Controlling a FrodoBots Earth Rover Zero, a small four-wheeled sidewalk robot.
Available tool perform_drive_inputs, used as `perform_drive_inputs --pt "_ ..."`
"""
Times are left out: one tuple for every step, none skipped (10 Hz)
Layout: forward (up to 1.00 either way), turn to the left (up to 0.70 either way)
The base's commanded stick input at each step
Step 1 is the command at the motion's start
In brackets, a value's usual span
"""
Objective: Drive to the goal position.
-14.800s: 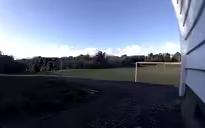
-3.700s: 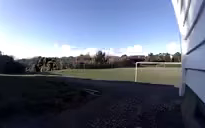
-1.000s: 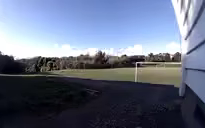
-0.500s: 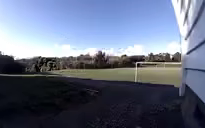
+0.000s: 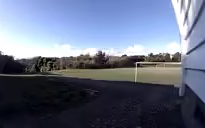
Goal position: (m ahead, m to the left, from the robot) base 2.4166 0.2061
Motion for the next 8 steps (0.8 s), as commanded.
perform_drive_inputs --pt "0.03 0.00" --pt "0.01 0.00" --pt "0.02 0.00" --pt "0.04 0.00" --pt "0.04 0.00" --pt "0.00 0.00" --pt "0.00 0.00" --pt "0.02 0.00"
